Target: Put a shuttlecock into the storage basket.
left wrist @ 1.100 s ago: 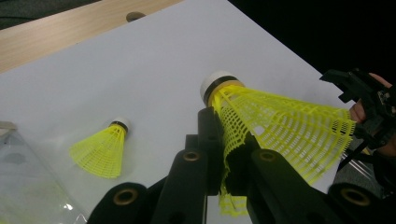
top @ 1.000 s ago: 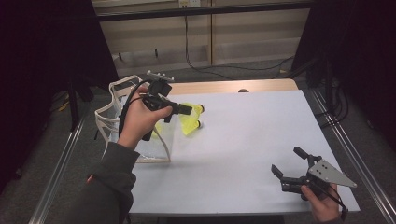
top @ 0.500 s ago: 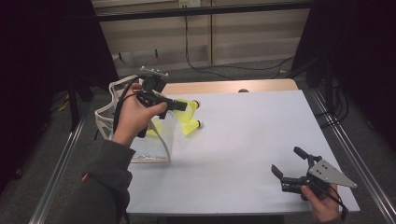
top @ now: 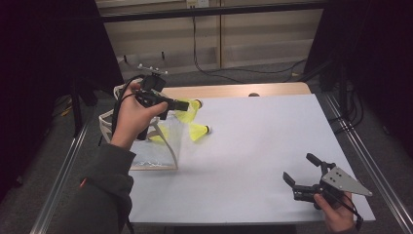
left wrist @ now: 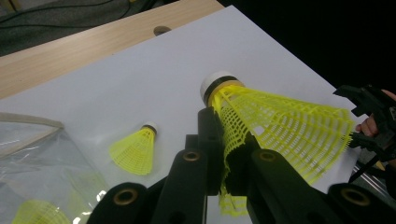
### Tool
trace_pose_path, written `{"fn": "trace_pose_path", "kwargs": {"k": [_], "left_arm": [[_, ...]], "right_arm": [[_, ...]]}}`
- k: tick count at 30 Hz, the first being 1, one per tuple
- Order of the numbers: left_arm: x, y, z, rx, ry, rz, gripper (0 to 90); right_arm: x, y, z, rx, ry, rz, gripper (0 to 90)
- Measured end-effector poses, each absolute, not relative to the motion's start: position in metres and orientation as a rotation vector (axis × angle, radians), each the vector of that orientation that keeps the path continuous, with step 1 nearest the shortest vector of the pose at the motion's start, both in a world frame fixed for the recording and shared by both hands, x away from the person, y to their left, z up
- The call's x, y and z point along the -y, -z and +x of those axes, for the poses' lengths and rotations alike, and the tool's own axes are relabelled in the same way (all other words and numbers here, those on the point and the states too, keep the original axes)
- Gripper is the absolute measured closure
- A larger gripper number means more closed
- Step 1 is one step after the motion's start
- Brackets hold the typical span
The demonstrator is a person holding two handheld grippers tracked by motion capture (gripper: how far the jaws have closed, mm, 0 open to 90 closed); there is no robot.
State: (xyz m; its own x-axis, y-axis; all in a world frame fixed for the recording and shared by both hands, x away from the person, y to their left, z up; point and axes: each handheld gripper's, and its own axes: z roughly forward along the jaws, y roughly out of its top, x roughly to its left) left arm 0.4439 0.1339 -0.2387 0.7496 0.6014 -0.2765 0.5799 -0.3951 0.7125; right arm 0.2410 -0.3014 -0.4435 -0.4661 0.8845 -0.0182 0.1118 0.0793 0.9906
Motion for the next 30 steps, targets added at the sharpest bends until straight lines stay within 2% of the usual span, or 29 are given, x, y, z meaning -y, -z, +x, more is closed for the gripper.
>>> {"fn": "trace_pose_path", "kwargs": {"k": [30], "left_arm": [[-0.160,0.227,0.452,-0.956,-0.085,2.062,87.7]], "right_arm": [[0.301,0.443,0.241,-1.682,-1.451,0.997,1.2]]}}
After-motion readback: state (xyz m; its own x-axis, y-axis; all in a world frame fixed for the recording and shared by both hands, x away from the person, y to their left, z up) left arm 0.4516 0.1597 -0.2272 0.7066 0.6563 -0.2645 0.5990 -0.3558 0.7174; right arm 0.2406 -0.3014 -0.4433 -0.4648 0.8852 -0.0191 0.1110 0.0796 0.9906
